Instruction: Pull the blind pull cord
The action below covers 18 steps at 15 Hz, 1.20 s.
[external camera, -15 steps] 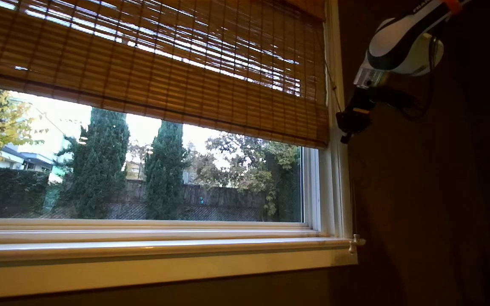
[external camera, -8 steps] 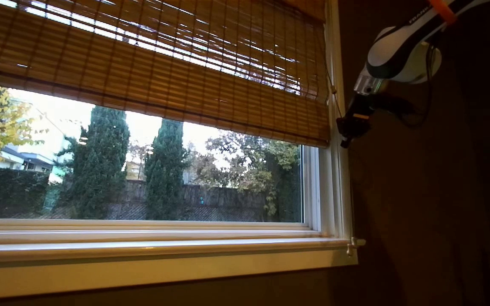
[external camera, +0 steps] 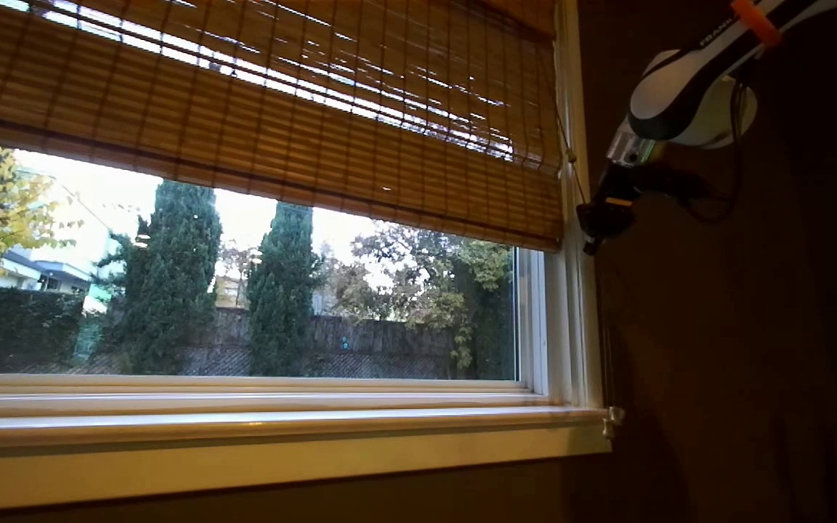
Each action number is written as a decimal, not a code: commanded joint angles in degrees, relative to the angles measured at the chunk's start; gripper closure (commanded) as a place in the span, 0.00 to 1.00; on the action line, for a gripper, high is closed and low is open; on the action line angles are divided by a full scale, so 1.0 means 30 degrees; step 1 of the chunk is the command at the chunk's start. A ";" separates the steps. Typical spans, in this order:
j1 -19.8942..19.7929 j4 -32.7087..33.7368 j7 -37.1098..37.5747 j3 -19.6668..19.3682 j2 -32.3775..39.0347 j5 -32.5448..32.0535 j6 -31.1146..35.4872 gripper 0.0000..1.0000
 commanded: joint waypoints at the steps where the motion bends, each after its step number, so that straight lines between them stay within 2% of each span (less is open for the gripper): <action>1: -0.0155 -0.2238 -0.0730 -0.0227 0.0254 0.0363 -0.0332 1.00; 9: -0.0094 -0.2542 -0.1046 -0.0293 0.0189 0.0474 0.0170 1.00; 18: -0.0747 -0.2827 -0.0500 -0.0073 0.0170 -0.0474 0.0846 1.00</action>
